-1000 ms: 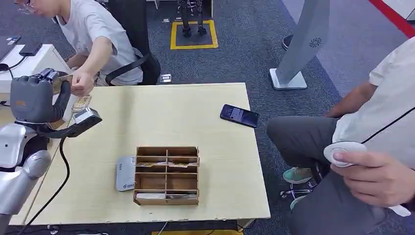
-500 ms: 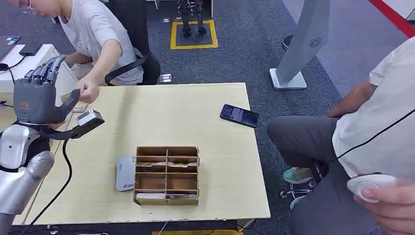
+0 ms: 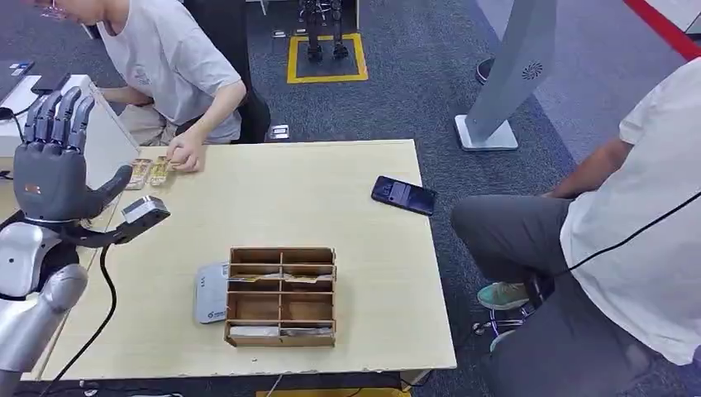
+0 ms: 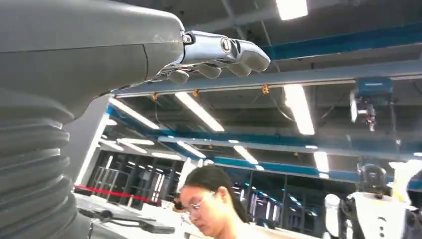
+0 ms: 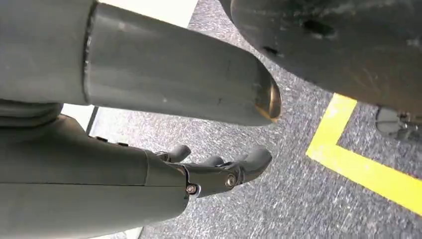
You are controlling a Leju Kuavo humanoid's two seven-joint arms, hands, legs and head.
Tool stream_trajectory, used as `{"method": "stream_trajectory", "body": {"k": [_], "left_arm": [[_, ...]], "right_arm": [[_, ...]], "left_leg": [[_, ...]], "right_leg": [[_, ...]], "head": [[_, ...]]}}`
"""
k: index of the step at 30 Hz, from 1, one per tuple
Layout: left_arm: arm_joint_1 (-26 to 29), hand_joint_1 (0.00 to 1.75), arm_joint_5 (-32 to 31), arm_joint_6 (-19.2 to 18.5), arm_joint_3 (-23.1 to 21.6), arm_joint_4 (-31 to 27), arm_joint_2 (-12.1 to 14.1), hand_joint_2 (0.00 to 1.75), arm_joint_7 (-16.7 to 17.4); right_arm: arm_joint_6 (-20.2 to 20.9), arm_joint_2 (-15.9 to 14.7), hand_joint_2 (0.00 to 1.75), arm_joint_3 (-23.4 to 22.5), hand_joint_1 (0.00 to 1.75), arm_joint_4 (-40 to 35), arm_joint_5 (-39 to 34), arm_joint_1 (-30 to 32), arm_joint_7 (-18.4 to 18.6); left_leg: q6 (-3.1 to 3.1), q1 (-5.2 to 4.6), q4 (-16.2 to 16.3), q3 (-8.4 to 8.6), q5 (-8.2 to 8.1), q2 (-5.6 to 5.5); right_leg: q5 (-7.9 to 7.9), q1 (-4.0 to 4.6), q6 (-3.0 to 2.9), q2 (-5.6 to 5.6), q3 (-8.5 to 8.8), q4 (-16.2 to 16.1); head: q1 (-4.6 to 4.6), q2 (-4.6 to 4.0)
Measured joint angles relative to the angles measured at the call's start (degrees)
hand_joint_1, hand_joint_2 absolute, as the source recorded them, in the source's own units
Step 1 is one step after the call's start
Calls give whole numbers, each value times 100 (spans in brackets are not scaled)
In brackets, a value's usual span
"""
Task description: Pass the card to the sensor for recognition and then transmit it.
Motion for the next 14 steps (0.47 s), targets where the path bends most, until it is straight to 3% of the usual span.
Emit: {"method": "stream_trajectory", "body": {"k": [5, 8, 11, 14], "left_arm": [[621, 0, 262, 316, 576, -196, 277, 175, -184], [1287, 0, 538, 404, 1144, -536, 437, 175, -352], [2229, 0, 993, 406, 2132, -945, 572, 175, -470], [3048, 0, 1551, 161, 3230, -1174, 515, 175, -592]], "right_arm": [[-360, -107, 0, -4, 0, -321, -146, 101, -15], [-779, -236, 0, -2, 0, -628, -179, 138, -61], [-1599, -466, 0, 11, 0, -1192, -87, 257, 20], [-2342, -695, 0, 15, 0, -1817, -153, 355, 112]], "left_leg": [[-5, 4, -1, -3, -3, 0], [-16, 5, -5, 5, -15, 29], [-19, 5, -5, 15, -31, 51], [-17, 7, -5, 12, -39, 48]], "right_leg": [[-6, 3, -7, 2, -3, 0], [-9, 3, -12, 31, -2, 2], [-16, 4, -16, 53, -5, 2], [-30, 4, -11, 52, -3, 1]], "head": [[2, 0], [0, 0], [-2, 0], [2, 0]]}}
